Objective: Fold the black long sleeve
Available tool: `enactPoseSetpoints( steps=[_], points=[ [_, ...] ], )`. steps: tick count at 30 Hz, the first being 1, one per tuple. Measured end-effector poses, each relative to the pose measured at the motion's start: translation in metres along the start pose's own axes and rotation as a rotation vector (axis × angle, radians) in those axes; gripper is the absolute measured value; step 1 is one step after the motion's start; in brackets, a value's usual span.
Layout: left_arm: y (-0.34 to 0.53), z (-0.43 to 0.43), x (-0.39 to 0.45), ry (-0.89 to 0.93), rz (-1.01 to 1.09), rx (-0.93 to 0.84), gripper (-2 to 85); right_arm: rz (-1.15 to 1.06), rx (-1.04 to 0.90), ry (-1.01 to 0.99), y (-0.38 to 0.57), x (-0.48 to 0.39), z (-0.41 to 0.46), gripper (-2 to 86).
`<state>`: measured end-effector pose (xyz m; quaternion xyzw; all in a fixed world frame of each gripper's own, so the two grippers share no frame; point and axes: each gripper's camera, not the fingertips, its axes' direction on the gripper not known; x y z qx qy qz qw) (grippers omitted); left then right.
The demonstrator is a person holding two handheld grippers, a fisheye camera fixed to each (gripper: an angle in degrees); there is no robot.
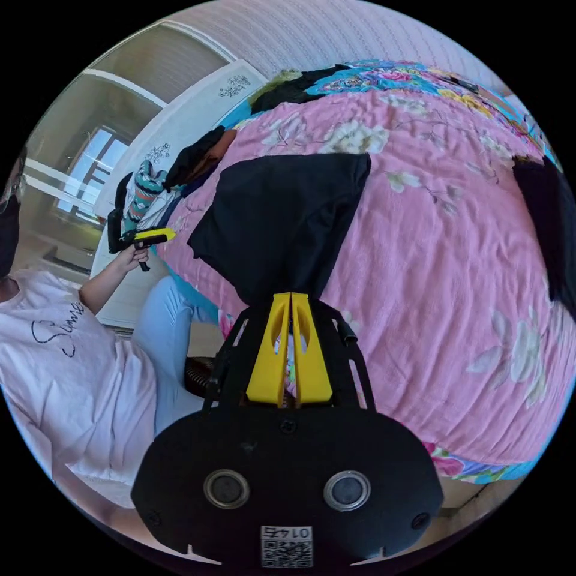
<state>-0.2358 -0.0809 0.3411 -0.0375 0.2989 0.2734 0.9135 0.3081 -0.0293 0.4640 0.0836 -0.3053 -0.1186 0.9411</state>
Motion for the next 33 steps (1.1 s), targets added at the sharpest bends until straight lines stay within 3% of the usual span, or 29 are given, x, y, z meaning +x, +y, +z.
enactPoseSetpoints(
  steps=[7, 11, 13, 16, 21, 23, 28, 30, 33],
  points=[
    [-0.039, 0.066, 0.090, -0.047, 0.092, 0.105, -1.0, -0.210, 0.001, 0.207, -0.165, -0.099, 0.078, -0.4],
    [-0.027, 0.124, 0.120, -0.092, 0.122, -0.044, -1.0, -0.205, -0.274, 0.365, -0.203, -0.099, 0.186, -0.4],
    [-0.016, 0.126, 0.125, -0.097, 0.136, 0.020, -1.0, -0.219, -0.262, 0.376, -0.203, -0.105, 0.187, -0.4],
    [-0.017, 0.126, 0.134, -0.058, 0.174, -0.044, -1.0, -0.249, -0.353, 0.381, -0.214, -0.115, 0.178, -0.5],
    [-0.004, 0.128, 0.162, -0.055, 0.247, -0.039, -1.0, -0.165, -0.237, 0.363, -0.239, -0.106, 0.151, -0.4],
    [0.003, 0.144, 0.168, -0.074, 0.248, -0.079, -1.0, -0.140, -0.343, 0.349, -0.242, -0.085, 0.183, -0.4],
    [0.016, 0.143, 0.176, -0.027, 0.214, -0.040, -0.9, -0.006, -0.199, 0.112, -0.223, -0.042, 0.132, -0.3],
    [0.027, 0.133, 0.188, -0.023, 0.249, 0.042, -0.8, -0.012, -0.004, -0.001, -0.174, -0.029, 0.063, -0.2],
    [0.037, 0.126, 0.203, -0.004, 0.287, 0.138, -0.2, 0.025, 0.156, 0.068, -0.079, -0.013, -0.005, 0.3]
  ],
)
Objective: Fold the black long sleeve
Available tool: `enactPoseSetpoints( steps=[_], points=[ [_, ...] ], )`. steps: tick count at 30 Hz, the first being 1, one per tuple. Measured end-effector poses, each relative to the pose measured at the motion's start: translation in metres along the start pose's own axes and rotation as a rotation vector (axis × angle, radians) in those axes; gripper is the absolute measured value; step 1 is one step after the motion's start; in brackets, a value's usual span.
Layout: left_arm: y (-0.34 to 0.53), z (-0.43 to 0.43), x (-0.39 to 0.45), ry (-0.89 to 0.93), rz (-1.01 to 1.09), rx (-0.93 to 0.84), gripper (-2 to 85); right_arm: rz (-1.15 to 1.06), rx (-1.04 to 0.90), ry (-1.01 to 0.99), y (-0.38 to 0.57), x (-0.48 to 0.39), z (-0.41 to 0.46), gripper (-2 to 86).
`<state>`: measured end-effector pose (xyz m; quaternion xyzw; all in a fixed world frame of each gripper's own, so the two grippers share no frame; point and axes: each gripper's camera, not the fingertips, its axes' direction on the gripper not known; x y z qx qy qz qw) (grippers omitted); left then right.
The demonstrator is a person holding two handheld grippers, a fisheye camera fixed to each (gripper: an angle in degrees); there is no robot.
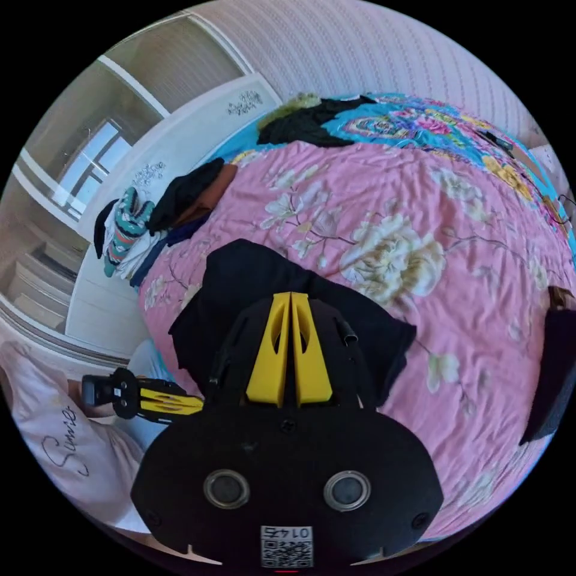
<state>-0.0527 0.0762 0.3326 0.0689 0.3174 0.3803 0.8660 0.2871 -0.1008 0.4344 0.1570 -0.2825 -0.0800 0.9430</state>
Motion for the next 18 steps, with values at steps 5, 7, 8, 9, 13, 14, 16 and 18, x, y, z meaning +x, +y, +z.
enactPoseSetpoints(
  steps=[5, 7, 8, 9, 13, 14, 16, 18],
  points=[
    [-0.005, 0.011, 0.031, -0.072, 0.144, 0.092, 7.7, 0.192, -0.016, 0.069, 0.138, 0.046, -0.060, 4.4],
    [-0.011, 0.019, 0.037, -0.011, 0.140, 0.082, 10.9, 0.269, -0.044, 0.019, 0.174, 0.060, -0.064, 8.2],
    [-0.014, 0.025, 0.043, 0.010, 0.144, 0.078, 11.7, 0.314, -0.058, -0.048, 0.194, 0.070, -0.063, 9.9],
    [-0.017, 0.032, 0.048, 0.024, 0.154, 0.062, 12.6, 0.354, -0.071, -0.117, 0.208, 0.079, -0.059, 9.9],
    [-0.024, 0.062, 0.062, 0.103, 0.154, -0.062, 16.6, 0.395, -0.029, -0.236, 0.225, 0.095, -0.065, 4.6],
    [-0.026, 0.070, 0.065, 0.112, 0.150, -0.103, 17.2, 0.390, -0.004, -0.294, 0.224, 0.099, -0.070, 2.6],
    [-0.029, 0.073, 0.067, 0.084, 0.144, -0.106, 16.3, 0.364, 0.017, -0.394, 0.219, 0.102, -0.079, 1.7],
    [-0.032, 0.073, 0.065, 0.062, 0.087, -0.108, 9.3, 0.253, 0.021, -0.431, 0.209, 0.096, -0.096, 1.3]
  ],
)
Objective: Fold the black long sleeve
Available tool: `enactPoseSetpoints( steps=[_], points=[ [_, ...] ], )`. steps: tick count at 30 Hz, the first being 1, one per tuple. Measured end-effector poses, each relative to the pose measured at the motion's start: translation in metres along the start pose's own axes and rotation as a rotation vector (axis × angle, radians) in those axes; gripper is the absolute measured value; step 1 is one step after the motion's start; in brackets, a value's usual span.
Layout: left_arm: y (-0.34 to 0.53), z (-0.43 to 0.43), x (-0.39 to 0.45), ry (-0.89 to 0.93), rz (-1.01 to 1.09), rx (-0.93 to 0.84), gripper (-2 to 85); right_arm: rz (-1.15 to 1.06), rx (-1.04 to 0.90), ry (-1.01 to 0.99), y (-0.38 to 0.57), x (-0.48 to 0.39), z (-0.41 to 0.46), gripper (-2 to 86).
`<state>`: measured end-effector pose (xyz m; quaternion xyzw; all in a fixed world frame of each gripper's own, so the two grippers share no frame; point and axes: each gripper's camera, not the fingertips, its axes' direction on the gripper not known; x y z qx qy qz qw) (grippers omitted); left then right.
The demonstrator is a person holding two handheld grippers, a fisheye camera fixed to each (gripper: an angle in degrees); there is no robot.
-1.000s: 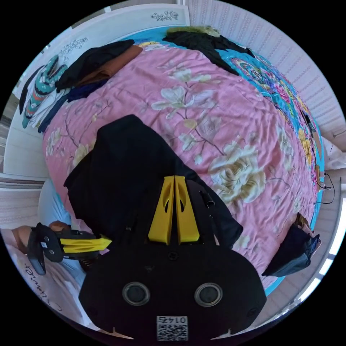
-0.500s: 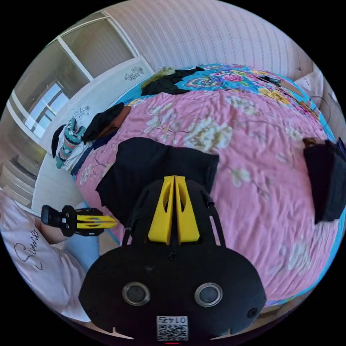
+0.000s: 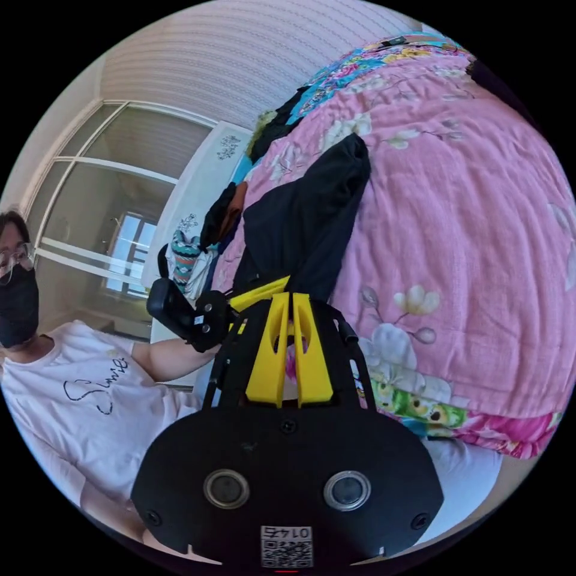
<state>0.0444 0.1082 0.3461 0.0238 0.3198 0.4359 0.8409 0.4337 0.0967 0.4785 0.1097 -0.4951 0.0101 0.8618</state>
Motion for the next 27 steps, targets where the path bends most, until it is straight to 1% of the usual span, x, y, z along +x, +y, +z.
enactPoseSetpoints(
  steps=[2, 4, 6, 7, 8, 9, 11, 13, 16, 19, 21, 23, 25, 27],
  points=[
    [-0.001, 0.000, -0.002, 0.013, -0.032, -0.020, 3.8, -0.076, 0.007, 0.065, -0.001, -0.008, -0.016, 1.4],
    [0.000, 0.000, -0.002, 0.033, -0.031, -0.016, 2.4, -0.035, 0.046, 0.101, 0.000, 0.007, -0.036, 2.1],
    [0.004, 0.003, -0.001, 0.046, -0.024, -0.034, 1.0, 0.114, 0.120, 0.143, -0.001, 0.049, -0.062, 4.7],
    [0.005, 0.003, 0.000, 0.047, -0.020, -0.032, 0.7, 0.151, 0.145, 0.165, -0.003, 0.059, -0.068, 7.2],
    [0.007, 0.002, 0.001, 0.048, -0.010, -0.030, 0.3, 0.226, 0.187, 0.192, -0.008, 0.079, -0.075, 12.2],
    [0.008, 0.001, 0.002, 0.046, -0.009, -0.035, 0.0, 0.283, 0.213, 0.140, -0.017, 0.099, -0.077, 15.2],
    [0.010, -0.004, 0.004, 0.048, -0.009, -0.042, -0.2, 0.325, 0.272, 0.030, -0.031, 0.123, -0.079, 17.1],
    [0.011, -0.010, 0.006, 0.041, -0.007, -0.054, -0.4, 0.348, 0.283, 0.019, -0.045, 0.138, -0.074, 16.6],
    [0.016, -0.022, 0.011, 0.030, -0.003, -0.073, -0.5, 0.373, 0.325, -0.069, -0.056, 0.151, -0.073, 14.8],
    [0.024, -0.034, 0.018, 0.025, 0.007, -0.086, -0.6, 0.371, 0.262, -0.073, -0.060, 0.152, -0.069, 12.2],
    [0.031, -0.041, 0.025, 0.010, 0.018, -0.102, -0.5, 0.373, 0.211, -0.177, -0.056, 0.153, -0.065, 8.7],
    [0.037, -0.047, 0.030, 0.006, 0.025, -0.113, -0.5, 0.374, 0.177, -0.215, -0.049, 0.151, -0.064, 6.2],
    [0.044, -0.055, 0.033, 0.005, 0.035, -0.115, -0.5, 0.363, 0.195, -0.203, -0.036, 0.142, -0.075, 4.4],
    [0.055, -0.068, 0.036, 0.069, 0.037, -0.079, -0.6, 0.324, 0.234, -0.201, -0.016, 0.128, -0.098, 3.0]
  ],
)
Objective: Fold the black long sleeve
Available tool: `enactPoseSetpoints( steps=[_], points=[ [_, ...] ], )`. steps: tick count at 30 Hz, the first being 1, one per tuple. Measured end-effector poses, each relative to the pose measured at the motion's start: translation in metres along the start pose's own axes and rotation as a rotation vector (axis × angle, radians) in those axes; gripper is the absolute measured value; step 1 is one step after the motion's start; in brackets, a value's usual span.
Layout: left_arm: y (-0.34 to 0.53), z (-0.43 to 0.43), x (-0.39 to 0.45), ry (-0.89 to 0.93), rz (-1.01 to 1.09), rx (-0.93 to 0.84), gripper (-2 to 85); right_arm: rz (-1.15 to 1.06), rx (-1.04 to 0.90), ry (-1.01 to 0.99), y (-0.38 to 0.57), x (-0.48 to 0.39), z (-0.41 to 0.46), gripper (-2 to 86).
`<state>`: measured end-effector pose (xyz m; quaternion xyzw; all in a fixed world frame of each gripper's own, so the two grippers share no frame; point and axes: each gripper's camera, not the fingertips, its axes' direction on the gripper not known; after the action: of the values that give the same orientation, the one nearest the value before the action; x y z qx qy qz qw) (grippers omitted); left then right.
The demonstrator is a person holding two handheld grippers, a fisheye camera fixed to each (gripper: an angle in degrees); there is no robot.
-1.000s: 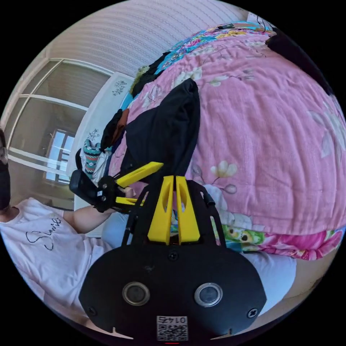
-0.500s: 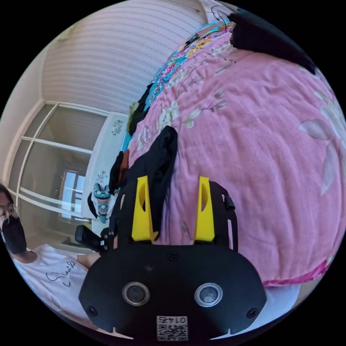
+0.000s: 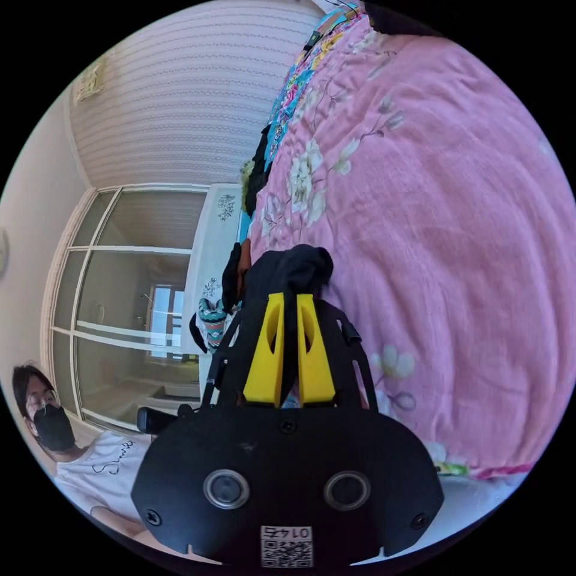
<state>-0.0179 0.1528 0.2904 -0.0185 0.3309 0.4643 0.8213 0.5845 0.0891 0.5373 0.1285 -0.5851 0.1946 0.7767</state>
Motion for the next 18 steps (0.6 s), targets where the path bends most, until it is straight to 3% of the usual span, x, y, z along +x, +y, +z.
enactPoseSetpoints(
  steps=[6, 10, 16, 18],
  points=[
    [0.019, -0.019, 0.007, 0.266, 0.028, 0.144, -0.5, -0.055, 0.096, 0.081, 0.058, -0.042, -0.072, 2.0],
    [0.029, -0.026, -0.001, 0.302, 0.026, 0.201, -0.5, -0.067, 0.112, 0.166, 0.062, -0.079, -0.074, 2.0],
    [0.077, -0.046, -0.062, 0.222, -0.311, 0.242, -0.5, -0.243, -0.063, 0.261, 0.001, -0.169, 0.066, 3.7],
    [0.106, -0.054, -0.088, 0.064, -0.516, 0.230, -0.2, -0.299, -0.081, 0.224, -0.020, -0.193, 0.140, 5.9]
  ],
)
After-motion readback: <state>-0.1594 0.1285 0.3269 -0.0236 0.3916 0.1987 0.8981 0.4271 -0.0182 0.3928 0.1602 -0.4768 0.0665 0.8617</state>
